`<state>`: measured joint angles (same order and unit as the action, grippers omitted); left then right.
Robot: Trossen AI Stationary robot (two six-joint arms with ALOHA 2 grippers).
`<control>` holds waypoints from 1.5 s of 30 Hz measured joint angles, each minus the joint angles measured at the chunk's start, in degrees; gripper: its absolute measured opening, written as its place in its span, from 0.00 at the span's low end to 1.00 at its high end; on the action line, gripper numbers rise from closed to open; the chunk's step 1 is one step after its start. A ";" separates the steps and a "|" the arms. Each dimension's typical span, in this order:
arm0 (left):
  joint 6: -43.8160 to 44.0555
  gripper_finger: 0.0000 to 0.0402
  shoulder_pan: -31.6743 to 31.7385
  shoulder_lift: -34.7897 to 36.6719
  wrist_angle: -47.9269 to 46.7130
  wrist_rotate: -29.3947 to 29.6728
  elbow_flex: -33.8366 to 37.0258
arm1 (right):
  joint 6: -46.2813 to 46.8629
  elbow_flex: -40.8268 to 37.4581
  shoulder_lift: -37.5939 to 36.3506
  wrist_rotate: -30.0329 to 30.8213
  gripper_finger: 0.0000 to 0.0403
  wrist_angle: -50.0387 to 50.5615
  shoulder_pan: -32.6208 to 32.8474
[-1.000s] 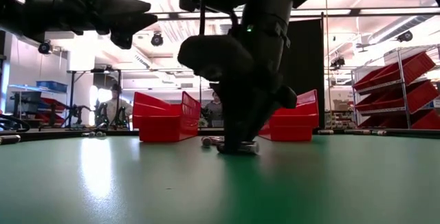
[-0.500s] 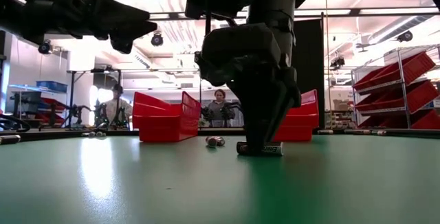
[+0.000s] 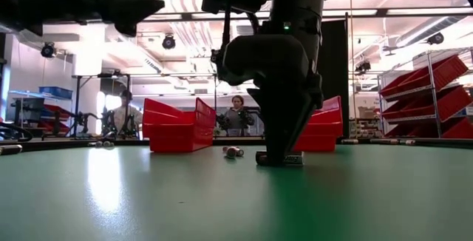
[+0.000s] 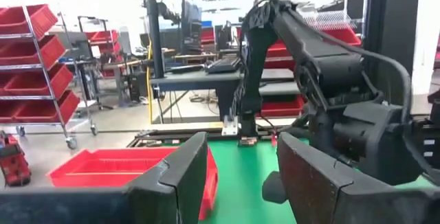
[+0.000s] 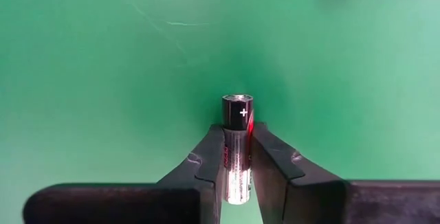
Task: Sort batteries
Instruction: Put the silver battery into the right red bin
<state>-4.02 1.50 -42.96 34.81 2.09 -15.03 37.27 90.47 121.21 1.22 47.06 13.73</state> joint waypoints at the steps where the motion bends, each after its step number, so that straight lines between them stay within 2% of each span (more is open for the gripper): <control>1: -0.27 0.39 0.00 0.34 -0.04 0.00 0.00 | -0.32 -0.14 -1.02 0.35 0.12 0.58 -0.10; 12: -2.17 0.39 0.00 2.18 -0.51 -0.03 0.07 | -2.84 -0.14 -18.21 9.61 0.12 12.34 -3.11; 16: -2.76 0.39 0.00 2.07 -0.59 -0.04 0.07 | -8.61 0.05 -23.82 13.58 0.11 14.99 -5.52; 20: -2.86 0.39 0.00 1.88 -0.98 -0.04 0.09 | -18.32 -0.06 -25.84 17.80 0.12 15.99 -8.60; 23: -3.02 0.39 0.00 1.82 -1.30 0.18 0.09 | -26.27 -0.02 -27.03 18.50 0.11 15.89 -12.03; 29: -3.05 0.39 0.00 1.88 -2.59 4.04 0.09 | -39.90 -0.57 -26.00 17.96 0.11 16.10 -20.45; 33: -3.07 0.39 0.00 1.83 -3.82 6.06 0.09 | -46.14 -1.23 -24.93 13.12 0.12 15.97 -26.50; 41: -3.07 0.39 0.00 1.79 -4.79 7.98 -0.22 | -52.91 -4.27 -22.21 6.38 0.12 14.70 -35.22; 45: -3.05 0.39 0.02 1.79 -4.85 7.99 -0.24 | -54.61 -8.10 -21.55 4.10 0.11 9.38 -37.75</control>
<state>-7.07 1.52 -41.17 29.95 10.08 -15.27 -17.33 82.36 99.66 5.32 56.44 -24.02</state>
